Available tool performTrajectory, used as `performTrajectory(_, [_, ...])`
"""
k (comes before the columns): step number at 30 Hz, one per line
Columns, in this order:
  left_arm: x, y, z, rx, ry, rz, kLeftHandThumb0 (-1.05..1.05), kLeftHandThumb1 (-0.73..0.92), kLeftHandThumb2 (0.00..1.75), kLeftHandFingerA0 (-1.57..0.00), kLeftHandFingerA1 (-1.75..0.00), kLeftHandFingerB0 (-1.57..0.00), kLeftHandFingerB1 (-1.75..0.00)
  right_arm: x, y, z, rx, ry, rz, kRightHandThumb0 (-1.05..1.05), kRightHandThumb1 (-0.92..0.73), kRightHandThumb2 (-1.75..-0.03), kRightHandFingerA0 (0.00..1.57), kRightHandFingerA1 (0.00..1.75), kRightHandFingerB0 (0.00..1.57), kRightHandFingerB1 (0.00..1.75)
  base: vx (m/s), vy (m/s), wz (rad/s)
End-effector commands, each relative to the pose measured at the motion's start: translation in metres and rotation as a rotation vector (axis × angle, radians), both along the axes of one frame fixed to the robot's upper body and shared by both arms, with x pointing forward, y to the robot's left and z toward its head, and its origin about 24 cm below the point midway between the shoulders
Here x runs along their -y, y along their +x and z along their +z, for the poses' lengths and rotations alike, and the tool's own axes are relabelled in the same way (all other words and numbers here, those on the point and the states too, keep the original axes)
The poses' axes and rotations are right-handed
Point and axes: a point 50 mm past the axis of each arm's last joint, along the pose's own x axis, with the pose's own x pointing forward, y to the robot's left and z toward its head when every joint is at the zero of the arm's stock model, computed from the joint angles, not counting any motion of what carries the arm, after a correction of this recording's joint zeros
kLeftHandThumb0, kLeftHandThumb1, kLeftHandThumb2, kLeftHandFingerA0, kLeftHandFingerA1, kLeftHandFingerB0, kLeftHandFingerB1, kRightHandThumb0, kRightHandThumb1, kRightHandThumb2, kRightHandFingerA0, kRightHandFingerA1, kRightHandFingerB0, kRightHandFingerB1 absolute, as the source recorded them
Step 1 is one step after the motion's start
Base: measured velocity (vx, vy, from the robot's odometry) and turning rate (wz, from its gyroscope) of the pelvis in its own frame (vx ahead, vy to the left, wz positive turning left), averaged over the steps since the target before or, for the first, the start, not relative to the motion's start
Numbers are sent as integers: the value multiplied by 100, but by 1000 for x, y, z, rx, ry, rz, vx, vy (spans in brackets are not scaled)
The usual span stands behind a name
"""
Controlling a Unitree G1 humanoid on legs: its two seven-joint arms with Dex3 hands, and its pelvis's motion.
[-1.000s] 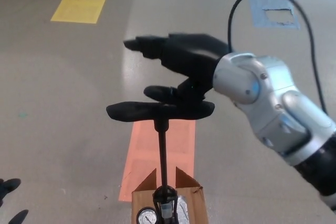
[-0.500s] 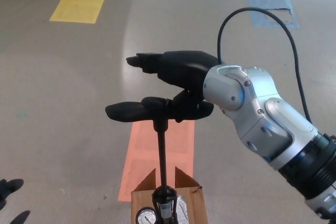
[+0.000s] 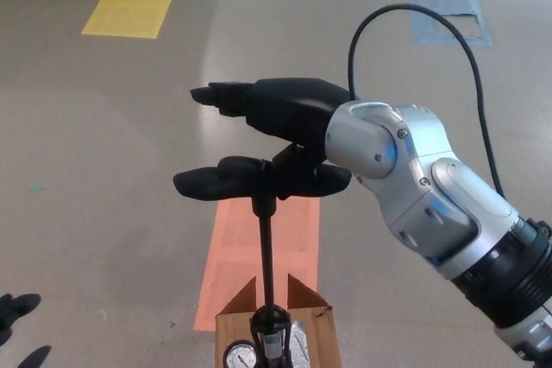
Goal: An air pump is kept on top of a storage box on the floor and the robot uses its right hand to press down on the handle of the pump to compress it
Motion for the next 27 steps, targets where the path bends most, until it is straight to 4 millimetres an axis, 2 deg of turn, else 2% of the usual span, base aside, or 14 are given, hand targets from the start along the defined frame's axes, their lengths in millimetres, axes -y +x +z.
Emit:
performTrajectory(1, [-7,0,6,8,35,-11,-67,66,99,0,-39,-3,-33,1,3,-6,-48,-13,-22,-89,-74,-112,0,14,0,12,0,0,0])
performTrajectory(4, [-7,1,6,3,33,-14,-73,65,96,0,-37,-8,-31,3,6,-17,-76,-32,-44,-93,-77,-112,0,10,0,9,0,0,0])
performTrajectory(5, [-7,1,6,4,22,-8,-66,65,98,0,-38,-3,-33,3,6,-19,-79,-36,-47,-93,-76,-111,0,11,0,9,0,0,0])
performTrajectory(9, [-7,2,7,10,23,-9,-68,65,98,-1,-39,-3,-34,5,8,-28,-110,-35,-59,-92,-75,-111,0,10,0,9,0,0,0])
performTrajectory(16, [-8,2,8,3,37,-14,-66,65,98,0,-39,-3,-34,6,4,-65,-195,-95,-61,-94,-78,-112,0,9,0,7,0,0,0])
performTrajectory(17, [-7,3,9,3,39,-17,-72,65,96,-1,-39,-9,-33,6,3,-71,-210,-95,-61,-93,-76,-112,0,10,0,8,0,0,0])
performTrajectory(19, [-7,5,10,8,42,-21,-70,65,96,0,-40,-8,-34,5,0,-85,-242,-99,-58,-94,-77,-113,0,10,0,8,0,0,0])
performTrajectory(23, [-6,7,11,23,45,-17,-70,64,95,-1,-40,-8,-36,3,-3,-98,-275,-107,-59,-95,-78,-113,0,8,0,7,0,0,0])
performTrajectory(25, [-6,9,12,22,41,-10,-66,66,98,0,-40,-1,-35,2,-5,-108,-307,-113,-57,-95,-78,-113,0,8,0,7,0,0,0])
performTrajectory(27, [-7,10,13,19,52,-11,-64,65,98,0,-40,-3,-36,2,-8,-120,-335,-128,-58,-94,-78,-113,0,8,0,7,0,0,0])
